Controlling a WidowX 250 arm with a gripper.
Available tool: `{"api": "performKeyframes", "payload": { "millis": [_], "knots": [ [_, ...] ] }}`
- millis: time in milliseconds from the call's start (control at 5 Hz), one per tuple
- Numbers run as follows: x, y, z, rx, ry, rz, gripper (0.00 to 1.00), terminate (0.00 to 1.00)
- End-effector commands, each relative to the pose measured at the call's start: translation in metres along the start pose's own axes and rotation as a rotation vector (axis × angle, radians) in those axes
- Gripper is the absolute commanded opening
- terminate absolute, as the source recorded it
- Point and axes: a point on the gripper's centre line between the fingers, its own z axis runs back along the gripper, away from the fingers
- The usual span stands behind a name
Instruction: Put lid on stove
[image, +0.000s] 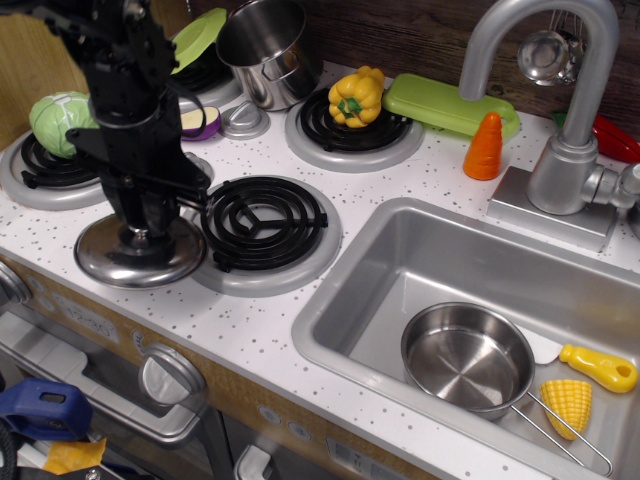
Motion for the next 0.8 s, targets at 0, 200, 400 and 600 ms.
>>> {"api": "performKeyframes", "payload": {
  "millis": [0, 200, 400, 600],
  "knots": [
    [0.029, -0.001, 0.02, 0.025, -0.083, 0.002, 0.0, 0.0],
    [0.048, -0.015, 0.015, 0.018, -0.143, 0.014, 0.0, 0.0],
    [0.063, -0.039, 0.007, 0.004, -0.205, 0.04, 0.0, 0.0],
    [0.072, -0.052, 0.001, 0.004, -0.254, 0.044, 0.0, 0.0]
  ]
}}
